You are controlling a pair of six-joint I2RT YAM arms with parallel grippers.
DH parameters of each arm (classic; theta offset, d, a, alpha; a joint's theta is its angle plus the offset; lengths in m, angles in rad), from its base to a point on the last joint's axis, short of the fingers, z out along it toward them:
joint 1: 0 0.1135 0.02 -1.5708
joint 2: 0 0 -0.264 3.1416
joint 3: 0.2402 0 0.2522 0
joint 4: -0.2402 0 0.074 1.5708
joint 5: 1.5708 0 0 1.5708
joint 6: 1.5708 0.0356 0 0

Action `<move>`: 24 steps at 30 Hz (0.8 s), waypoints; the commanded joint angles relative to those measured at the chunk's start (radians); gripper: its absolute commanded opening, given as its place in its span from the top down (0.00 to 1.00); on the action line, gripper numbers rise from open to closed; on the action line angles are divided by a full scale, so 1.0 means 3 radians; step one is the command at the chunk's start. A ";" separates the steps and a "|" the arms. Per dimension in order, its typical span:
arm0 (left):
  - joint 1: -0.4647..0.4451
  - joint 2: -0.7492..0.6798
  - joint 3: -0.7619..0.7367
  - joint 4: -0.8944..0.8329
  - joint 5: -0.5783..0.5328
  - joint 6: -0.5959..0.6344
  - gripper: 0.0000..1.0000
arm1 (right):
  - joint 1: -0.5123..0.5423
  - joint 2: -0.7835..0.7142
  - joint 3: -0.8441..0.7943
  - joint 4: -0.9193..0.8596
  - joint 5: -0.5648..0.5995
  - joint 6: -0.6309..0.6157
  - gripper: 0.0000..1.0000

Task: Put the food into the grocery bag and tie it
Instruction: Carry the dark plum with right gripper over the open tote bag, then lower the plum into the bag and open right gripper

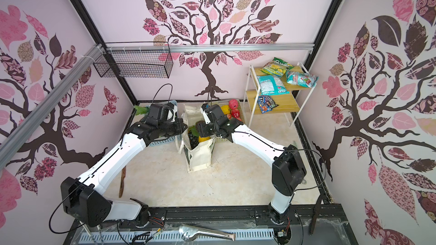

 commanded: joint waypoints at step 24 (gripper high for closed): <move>-0.0018 -0.0168 -0.0035 0.0060 -0.0099 0.0071 1.00 | 0.0008 -0.0032 0.0316 -0.0185 0.0365 -0.0007 0.20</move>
